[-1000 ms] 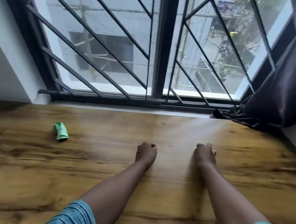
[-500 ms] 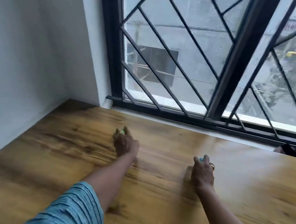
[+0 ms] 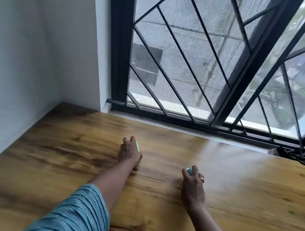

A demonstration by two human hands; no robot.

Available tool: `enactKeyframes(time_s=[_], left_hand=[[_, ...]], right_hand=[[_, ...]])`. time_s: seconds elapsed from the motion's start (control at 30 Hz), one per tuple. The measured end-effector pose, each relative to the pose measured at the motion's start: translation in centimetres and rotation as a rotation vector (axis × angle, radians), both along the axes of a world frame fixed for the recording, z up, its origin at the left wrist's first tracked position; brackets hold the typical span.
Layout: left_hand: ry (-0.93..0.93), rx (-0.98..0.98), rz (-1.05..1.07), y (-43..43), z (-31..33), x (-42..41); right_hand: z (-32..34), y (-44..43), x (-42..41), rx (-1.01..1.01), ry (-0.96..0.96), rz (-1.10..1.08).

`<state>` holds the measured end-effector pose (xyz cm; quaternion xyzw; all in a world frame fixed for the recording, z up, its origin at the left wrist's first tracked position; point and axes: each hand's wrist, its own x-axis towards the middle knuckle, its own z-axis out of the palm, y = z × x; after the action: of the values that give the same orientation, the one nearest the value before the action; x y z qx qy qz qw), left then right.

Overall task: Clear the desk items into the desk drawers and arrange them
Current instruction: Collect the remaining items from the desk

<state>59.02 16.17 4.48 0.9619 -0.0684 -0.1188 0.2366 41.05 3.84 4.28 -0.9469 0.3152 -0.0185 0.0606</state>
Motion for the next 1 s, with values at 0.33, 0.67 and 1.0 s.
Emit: enactKeyframes(time_s=[0.33, 0.67, 1.0], left_hand=[[-0.075, -0.317, 0.089, 6.2, -2.1, -5.8], [-0.207, -0.497, 0.207, 18.2, -2.5, -20.8], [-0.360, -0.450, 0.246, 32.1, -5.8, -30.7]], right_hand=[[0.9, 7.3, -2.6, 0.000, -0.044, 0.105], [-0.3, 19.2, -11.2, -0.042, -0.198, 0.395], [-3.3, 31.1, -15.7, -0.007, -0.219, 0.775]])
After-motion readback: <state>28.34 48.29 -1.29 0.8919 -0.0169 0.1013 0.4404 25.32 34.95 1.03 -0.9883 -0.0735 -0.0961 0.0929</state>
